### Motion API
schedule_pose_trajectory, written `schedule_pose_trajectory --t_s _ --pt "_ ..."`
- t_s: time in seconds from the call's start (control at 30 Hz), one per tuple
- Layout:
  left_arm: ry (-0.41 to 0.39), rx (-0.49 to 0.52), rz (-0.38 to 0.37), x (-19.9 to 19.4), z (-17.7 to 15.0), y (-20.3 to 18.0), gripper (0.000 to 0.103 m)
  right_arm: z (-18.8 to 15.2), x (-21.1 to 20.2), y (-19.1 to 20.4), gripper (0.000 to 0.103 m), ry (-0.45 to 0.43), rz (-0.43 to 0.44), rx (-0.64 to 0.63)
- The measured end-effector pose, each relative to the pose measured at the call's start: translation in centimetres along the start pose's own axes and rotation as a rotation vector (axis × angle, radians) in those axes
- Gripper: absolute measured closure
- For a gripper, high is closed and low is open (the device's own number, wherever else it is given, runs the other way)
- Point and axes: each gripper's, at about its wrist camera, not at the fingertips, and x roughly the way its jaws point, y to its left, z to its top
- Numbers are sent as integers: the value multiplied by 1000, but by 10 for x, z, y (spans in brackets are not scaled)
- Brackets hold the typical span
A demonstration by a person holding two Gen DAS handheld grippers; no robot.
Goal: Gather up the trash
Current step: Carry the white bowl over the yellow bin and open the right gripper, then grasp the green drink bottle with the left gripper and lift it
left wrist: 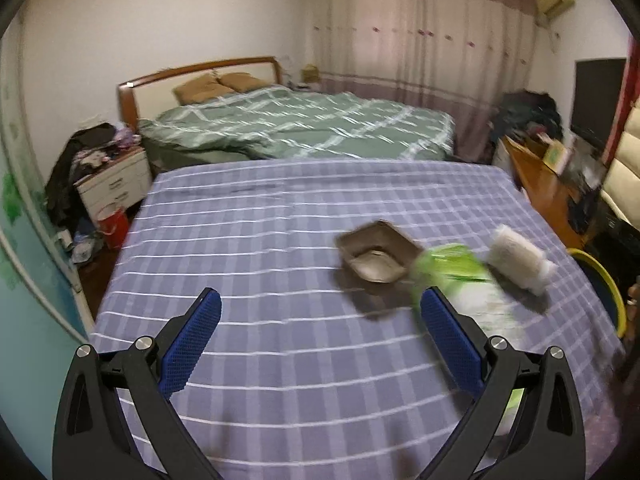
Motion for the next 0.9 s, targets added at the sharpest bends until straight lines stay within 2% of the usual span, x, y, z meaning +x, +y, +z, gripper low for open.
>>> schedule_pose_trajectory --t_s 0.13,0.23,0.33,0.5,0.7,0.8,0.9 --pt "114 -40 -95 10 12 -32 5 -1 -3 -3 8 -19 -2 7" --pt "173 -32 -142 19 21 -53 5 -2 -3 -1 8 -16 6 -4" --pt "204 -34 -151 27 26 -65 5 -3 -3 2 8 -13 13 -25" --pt "301 -34 -150 53 25 -78 6 -2 -5 -1 8 -7 34 -11" --pt "382 -35 -147 80 19 -80 24 -1 -7 -3 8 -2 54 6" --pt "414 -43 -158 92 21 -80 29 -2 -6 -2 8 8 64 3" --pt "456 -25 -161 104 31 -82 30 -2 -4 -1 8 24 69 1"
